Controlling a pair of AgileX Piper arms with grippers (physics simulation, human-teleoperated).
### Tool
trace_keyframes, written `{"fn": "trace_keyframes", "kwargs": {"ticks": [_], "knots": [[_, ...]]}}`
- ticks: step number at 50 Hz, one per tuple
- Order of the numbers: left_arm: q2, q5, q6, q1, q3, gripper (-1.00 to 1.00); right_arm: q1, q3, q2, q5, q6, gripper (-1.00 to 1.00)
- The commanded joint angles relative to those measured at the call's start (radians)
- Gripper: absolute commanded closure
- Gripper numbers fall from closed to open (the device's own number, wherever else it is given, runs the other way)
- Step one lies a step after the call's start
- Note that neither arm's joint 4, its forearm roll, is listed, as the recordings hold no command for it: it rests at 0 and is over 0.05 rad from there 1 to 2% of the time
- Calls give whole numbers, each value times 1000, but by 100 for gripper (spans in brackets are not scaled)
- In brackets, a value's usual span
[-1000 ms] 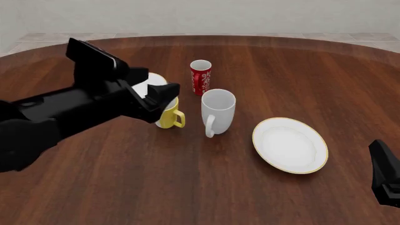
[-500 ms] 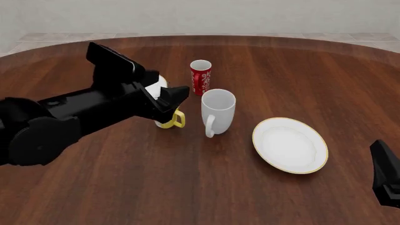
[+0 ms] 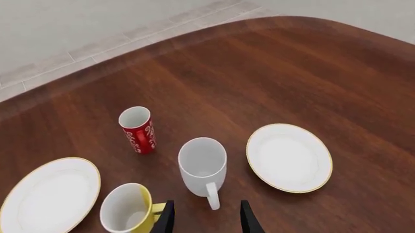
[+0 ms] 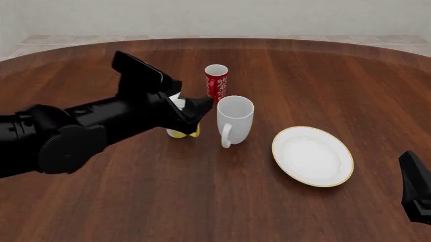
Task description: Put the white mug on the left plate.
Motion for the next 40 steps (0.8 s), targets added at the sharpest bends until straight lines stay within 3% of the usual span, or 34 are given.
{"fn": "trace_keyframes", "kwargs": {"ticks": [1, 40], "knots": [[35, -16, -2, -1, -8, -100, 0, 0, 2, -1, 0, -100], [171, -63, -23, -13, -54, -100, -6, 2, -3, 0, 7, -100]]}}
